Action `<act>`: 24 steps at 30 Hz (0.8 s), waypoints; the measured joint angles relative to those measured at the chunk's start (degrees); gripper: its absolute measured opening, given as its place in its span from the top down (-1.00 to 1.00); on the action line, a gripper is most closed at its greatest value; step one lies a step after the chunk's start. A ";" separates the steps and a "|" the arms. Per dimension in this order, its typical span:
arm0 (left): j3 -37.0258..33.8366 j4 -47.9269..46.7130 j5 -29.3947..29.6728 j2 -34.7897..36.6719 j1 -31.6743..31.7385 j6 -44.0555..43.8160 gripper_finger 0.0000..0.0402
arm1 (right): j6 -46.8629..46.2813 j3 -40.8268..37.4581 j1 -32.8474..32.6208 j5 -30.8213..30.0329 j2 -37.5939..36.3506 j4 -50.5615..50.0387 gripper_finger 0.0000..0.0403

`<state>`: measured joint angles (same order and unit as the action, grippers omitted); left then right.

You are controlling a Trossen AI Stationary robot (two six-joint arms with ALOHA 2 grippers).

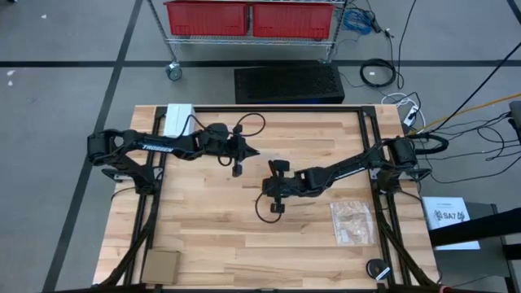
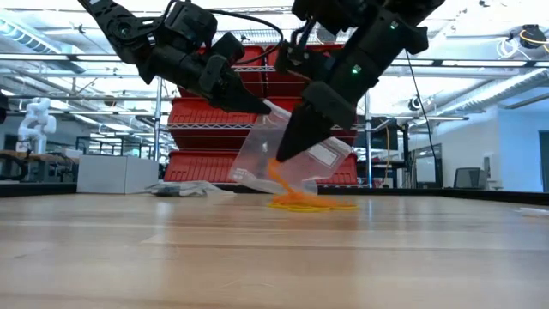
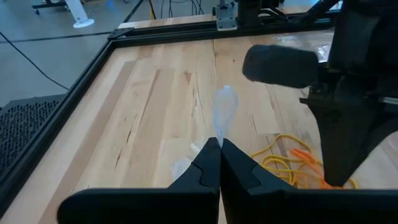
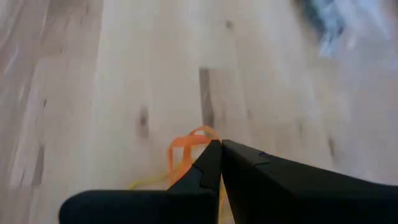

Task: Sort rubber bands
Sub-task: Put the orange rubber band into the top right transparent zip bag

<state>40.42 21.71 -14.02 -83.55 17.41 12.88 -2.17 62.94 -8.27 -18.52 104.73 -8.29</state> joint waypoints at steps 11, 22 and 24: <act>0.00 -0.43 0.29 0.00 -0.01 0.02 1.00 | 2.37 1.73 -2.24 -4.96 -2.96 0.12 1.00; 0.00 -1.31 0.81 0.00 -0.02 0.04 1.00 | -3.88 -0.55 -5.79 -12.08 -6.57 -10.72 1.00; 0.00 -1.31 0.81 0.00 -0.01 0.04 1.00 | -6.84 -1.68 -6.11 -13.23 -6.49 -13.41 1.00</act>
<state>40.42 20.40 -13.21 -83.55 17.40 12.93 -9.00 61.26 -14.39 -31.75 98.24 -21.70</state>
